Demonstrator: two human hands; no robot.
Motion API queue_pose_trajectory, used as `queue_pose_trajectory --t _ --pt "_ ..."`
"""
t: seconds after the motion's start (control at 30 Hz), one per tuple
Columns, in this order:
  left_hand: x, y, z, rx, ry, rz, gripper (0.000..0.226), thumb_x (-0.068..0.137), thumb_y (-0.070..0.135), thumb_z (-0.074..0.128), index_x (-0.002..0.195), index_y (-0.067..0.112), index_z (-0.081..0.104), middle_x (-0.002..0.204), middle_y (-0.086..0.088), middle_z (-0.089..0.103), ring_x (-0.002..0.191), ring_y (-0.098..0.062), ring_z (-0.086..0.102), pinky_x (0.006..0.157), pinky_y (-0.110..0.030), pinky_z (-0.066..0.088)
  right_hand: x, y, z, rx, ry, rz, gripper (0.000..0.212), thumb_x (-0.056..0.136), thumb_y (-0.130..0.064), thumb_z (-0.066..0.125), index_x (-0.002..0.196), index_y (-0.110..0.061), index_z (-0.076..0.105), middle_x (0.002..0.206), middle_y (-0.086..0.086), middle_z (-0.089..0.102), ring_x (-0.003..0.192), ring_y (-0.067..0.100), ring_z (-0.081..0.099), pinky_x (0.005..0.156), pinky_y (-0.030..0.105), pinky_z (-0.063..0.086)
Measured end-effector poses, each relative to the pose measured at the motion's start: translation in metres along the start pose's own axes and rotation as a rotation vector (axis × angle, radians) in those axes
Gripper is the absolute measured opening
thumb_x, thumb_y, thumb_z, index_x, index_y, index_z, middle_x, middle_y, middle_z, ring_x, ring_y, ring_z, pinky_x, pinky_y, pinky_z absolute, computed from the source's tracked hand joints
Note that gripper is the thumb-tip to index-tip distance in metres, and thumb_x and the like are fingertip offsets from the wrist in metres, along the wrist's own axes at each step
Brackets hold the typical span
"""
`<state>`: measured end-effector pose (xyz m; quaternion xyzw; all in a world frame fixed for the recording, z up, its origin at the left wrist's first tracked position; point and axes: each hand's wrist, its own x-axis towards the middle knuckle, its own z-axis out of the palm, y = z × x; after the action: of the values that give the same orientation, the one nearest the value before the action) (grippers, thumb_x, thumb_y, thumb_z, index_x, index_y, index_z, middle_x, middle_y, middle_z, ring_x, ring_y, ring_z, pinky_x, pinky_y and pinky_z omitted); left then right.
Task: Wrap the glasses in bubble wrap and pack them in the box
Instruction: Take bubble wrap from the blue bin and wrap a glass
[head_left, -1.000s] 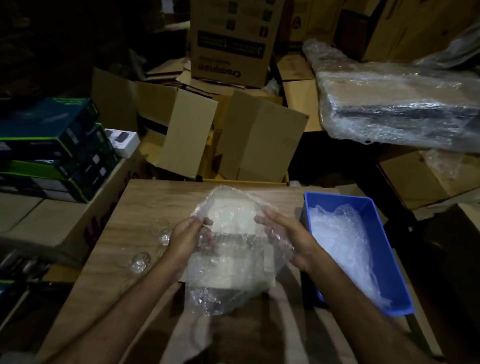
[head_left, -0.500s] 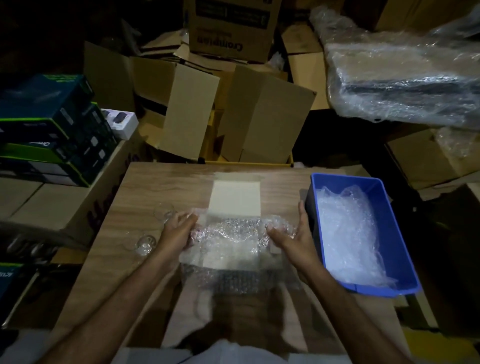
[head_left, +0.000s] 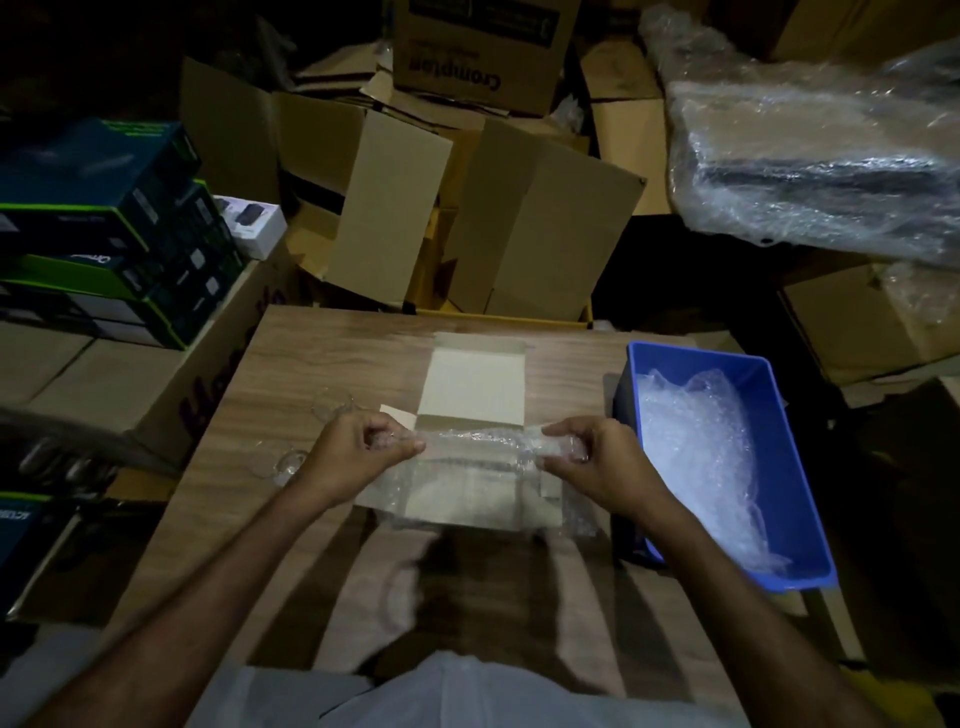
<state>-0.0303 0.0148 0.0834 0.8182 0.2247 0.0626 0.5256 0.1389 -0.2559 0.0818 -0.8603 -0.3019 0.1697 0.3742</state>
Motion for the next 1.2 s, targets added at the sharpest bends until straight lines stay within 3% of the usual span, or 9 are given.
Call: queue_pose_trajectory --t 0.17,0.33,0.4,0.5,0.63,0.8,0.9,1.03,1.2 --pt "-0.005 0.010 -0.022 0.271 -0.177 -0.007 0.016 0.077 0.039 0.084 0.076 0.027 0.074 0.124 0.021 0.059 0.117 0.010 0.049 0.099 -0.035 0.044 0.007 -0.010 -0.024 0.030 -0.162 -0.039 0.014 0.083 -0.038 0.082 0.087 -0.027 0.072 0.131 0.000 0.053 0.125 0.010 0.047 0.100 0.024 0.044" --pt "0.000 0.054 -0.019 0.297 -0.583 -0.106 0.082 0.063 0.054 0.091 0.135 0.036 0.055 0.135 0.022 0.057 0.126 -0.003 0.054 0.107 -0.037 0.049 0.016 -0.060 -0.047 0.469 -0.358 -0.037 0.011 0.085 -0.015 0.080 0.083 -0.009 0.071 0.083 0.007 0.074 0.078 0.022 0.070 0.074 0.031 0.056" --pt "0.007 0.070 0.003 0.091 -0.623 -0.085 0.062 0.080 0.043 0.084 0.135 0.028 0.058 0.128 0.009 0.067 0.116 -0.010 0.065 0.096 -0.035 0.055 0.023 -0.071 -0.051 0.517 -0.375 -0.035 0.010 0.082 -0.019 0.082 0.084 -0.015 0.073 0.082 0.005 0.074 0.077 0.019 0.069 0.075 0.037 0.054" --pt "0.008 0.078 0.017 -0.072 -0.518 -0.035 0.023 0.096 0.023 0.067 0.117 0.013 0.068 0.108 -0.003 0.076 0.096 -0.012 0.071 0.075 -0.027 0.057 0.028 -0.058 -0.050 0.859 -0.419 0.116 0.041 0.085 -0.034 0.071 0.115 -0.006 0.070 0.098 0.009 0.076 0.087 0.016 0.073 0.082 0.039 0.059" --pt "-0.004 0.053 0.027 -0.313 -0.242 -0.126 0.026 0.095 0.030 0.061 0.112 0.014 0.071 0.103 -0.002 0.075 0.085 -0.010 0.068 0.070 -0.024 0.057 0.001 -0.014 -0.003 1.594 -0.448 0.357 0.089 0.070 -0.066 0.077 0.136 -0.008 0.062 0.137 0.017 0.062 0.122 0.033 0.063 0.106 0.052 0.049" --pt "-0.022 0.033 0.057 -0.463 -0.013 -0.227 0.033 0.091 0.038 0.063 0.110 0.012 0.072 0.107 0.005 0.077 0.105 -0.006 0.069 0.090 -0.023 0.053 -0.023 -0.021 0.051 1.283 -0.238 0.446 0.070 0.073 -0.038 0.089 0.132 -0.012 0.061 0.125 0.008 0.072 0.113 0.025 0.070 0.107 0.046 0.051" --pt "-0.027 0.029 0.061 -0.438 0.096 -0.209 0.025 0.093 0.033 0.067 0.104 0.012 0.073 0.093 0.003 0.076 0.088 -0.009 0.070 0.079 -0.026 0.055 -0.024 -0.032 0.052 1.116 -0.102 0.393 0.036 0.091 -0.016 0.075 0.119 -0.024 0.054 0.109 0.000 0.074 0.101 0.016 0.074 0.078 0.023 0.060" --pt "-0.029 0.026 0.051 -0.478 0.153 -0.176 0.051 0.089 0.012 0.074 0.135 0.020 0.052 0.105 -0.004 0.071 0.095 -0.014 0.068 0.070 -0.017 0.055 -0.023 -0.032 0.052 0.873 0.069 0.264 0.062 0.089 -0.004 0.075 0.131 -0.024 0.034 0.121 0.015 0.063 0.101 0.012 0.071 0.078 0.026 0.060" --pt "-0.026 0.021 0.030 -0.341 -0.082 -0.062 0.091 0.082 -0.001 0.079 0.151 0.040 0.038 0.113 -0.007 0.058 0.098 -0.015 0.068 0.085 -0.028 0.059 -0.028 -0.033 0.041 0.712 0.033 0.049 0.106 0.088 0.000 0.073 0.156 -0.049 0.008 0.129 -0.022 0.052 0.116 0.006 0.066 0.094 0.033 0.059"
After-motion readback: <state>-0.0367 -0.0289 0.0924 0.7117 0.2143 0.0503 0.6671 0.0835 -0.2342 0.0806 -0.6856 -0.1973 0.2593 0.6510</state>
